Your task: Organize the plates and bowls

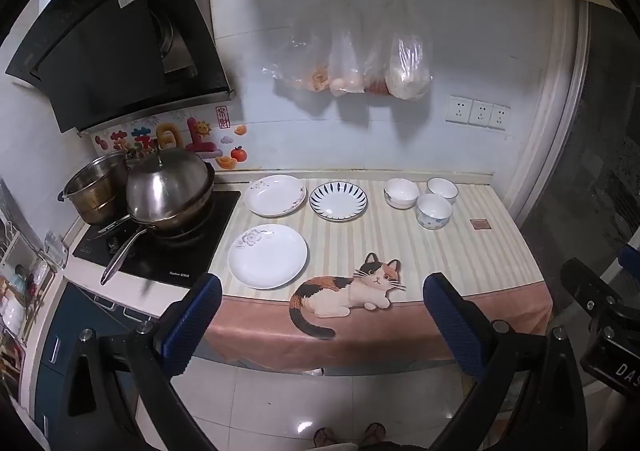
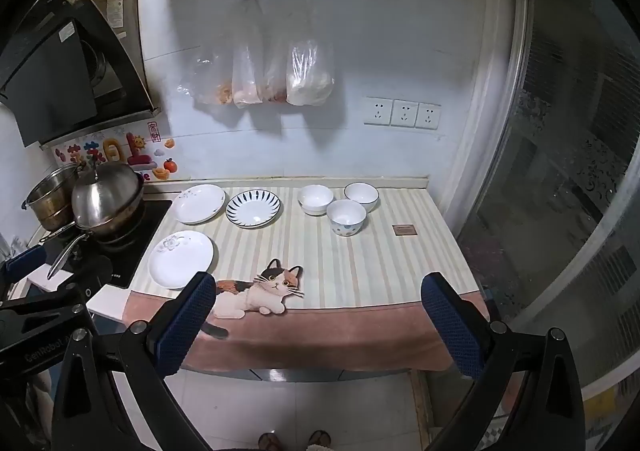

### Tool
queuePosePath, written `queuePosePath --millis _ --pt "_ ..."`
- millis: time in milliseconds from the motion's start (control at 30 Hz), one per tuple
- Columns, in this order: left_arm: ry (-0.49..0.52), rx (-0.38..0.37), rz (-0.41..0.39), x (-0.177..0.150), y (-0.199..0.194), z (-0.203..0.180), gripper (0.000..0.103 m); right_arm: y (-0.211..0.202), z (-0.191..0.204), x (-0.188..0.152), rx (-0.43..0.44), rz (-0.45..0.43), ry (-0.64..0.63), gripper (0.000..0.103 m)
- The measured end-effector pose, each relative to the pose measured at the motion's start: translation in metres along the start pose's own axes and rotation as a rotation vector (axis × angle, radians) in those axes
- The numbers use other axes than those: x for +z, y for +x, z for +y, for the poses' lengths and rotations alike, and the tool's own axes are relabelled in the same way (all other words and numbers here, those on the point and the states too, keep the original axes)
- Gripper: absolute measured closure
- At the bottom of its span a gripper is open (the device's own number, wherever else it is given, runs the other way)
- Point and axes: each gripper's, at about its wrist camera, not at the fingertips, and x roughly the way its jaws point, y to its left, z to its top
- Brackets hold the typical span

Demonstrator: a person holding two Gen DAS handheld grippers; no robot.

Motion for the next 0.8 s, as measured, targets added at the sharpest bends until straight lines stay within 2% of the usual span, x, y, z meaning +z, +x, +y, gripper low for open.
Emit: queuePosePath --millis 800 --pt "-0.005 0.006 -0.010 0.003 -0.013 0.012 0.000 -0.015 0.003 0.000 0.032 -0.015 0.015 0.000"
